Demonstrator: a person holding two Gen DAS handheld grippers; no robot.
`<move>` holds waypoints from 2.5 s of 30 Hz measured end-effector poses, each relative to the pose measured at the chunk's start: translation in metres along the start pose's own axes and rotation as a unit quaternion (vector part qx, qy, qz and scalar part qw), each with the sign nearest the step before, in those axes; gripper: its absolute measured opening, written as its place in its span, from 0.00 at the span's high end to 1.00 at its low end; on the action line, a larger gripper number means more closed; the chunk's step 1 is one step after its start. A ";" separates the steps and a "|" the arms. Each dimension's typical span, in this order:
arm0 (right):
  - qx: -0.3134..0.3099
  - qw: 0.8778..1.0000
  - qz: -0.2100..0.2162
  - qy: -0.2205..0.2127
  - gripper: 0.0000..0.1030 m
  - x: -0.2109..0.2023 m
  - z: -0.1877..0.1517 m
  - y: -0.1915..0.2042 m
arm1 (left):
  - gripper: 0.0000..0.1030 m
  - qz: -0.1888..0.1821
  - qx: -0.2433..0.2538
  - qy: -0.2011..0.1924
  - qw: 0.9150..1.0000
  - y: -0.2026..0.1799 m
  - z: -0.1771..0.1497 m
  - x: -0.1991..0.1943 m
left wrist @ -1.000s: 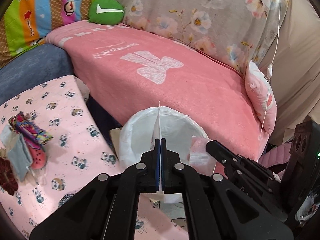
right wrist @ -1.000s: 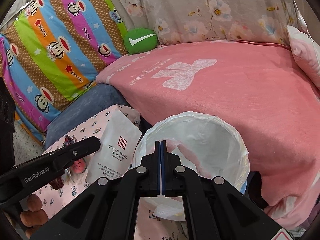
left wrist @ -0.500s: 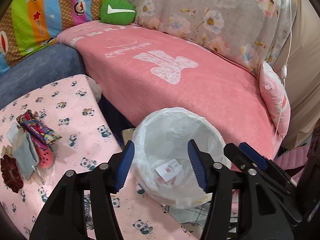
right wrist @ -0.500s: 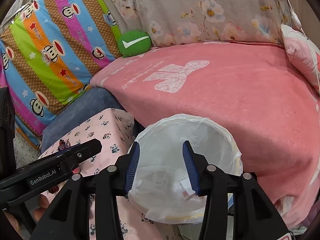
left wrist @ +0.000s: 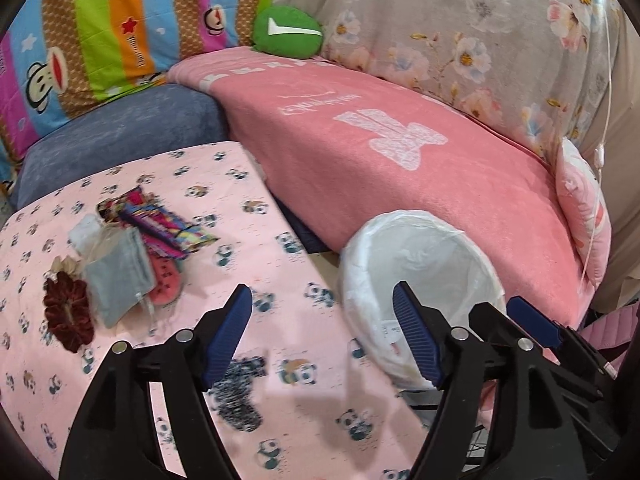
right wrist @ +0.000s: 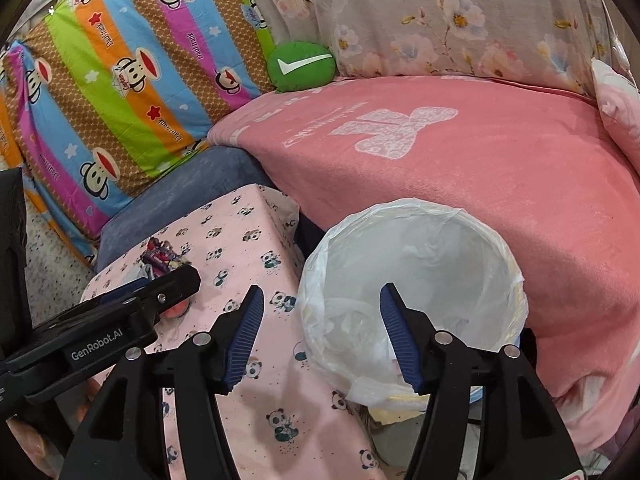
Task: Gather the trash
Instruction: 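Move both grippers back from the bin to the table pile, then grasp the leopard-print scrunchie with the right gripper while the left grasps the red velvet scrunchie, then carry both scrunchies over the white bin and open both grippers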
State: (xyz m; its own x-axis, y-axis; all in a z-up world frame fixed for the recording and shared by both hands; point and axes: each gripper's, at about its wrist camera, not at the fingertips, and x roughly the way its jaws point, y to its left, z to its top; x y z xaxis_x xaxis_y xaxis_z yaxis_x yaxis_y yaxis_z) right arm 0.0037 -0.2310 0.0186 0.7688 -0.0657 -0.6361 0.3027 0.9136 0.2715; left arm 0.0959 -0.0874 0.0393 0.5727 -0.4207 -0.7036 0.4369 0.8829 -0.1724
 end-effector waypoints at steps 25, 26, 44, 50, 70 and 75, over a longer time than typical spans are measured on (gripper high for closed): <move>-0.071 0.991 0.051 0.099 0.38 0.058 -0.071 0.115 | 0.17 0.159 -0.081 0.001 0.984 0.161 -0.048 -0.028; -0.071 0.991 0.052 0.102 0.38 0.061 -0.072 0.116 | 0.17 0.162 -0.085 0.003 0.983 0.168 -0.049 -0.028; -0.080 0.986 0.033 0.145 0.52 0.109 -0.094 0.139 | 0.51 0.132 -0.166 0.028 0.977 0.244 -0.054 0.000; -0.088 0.983 0.028 0.161 0.80 0.120 -0.101 0.140 | 0.85 0.112 -0.177 0.036 0.977 0.250 -0.054 0.006; -0.064 0.995 0.054 0.049 0.89 0.045 -0.036 0.117 | 0.88 0.028 -0.095 -0.047 0.994 0.144 0.006 -0.059; -0.046 0.998 0.041 0.022 0.89 0.027 -0.018 0.090 | 0.88 -0.004 -0.067 -0.052 0.996 0.101 0.021 -0.058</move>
State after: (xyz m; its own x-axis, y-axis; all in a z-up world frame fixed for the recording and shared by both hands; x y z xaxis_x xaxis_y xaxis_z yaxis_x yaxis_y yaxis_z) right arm 0.0415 -0.1431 0.0132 0.7633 0.0264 -0.6455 0.1858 0.9480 0.2585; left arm 0.1217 0.0222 0.0775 0.6409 -0.4416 -0.6279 0.3502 0.8961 -0.2728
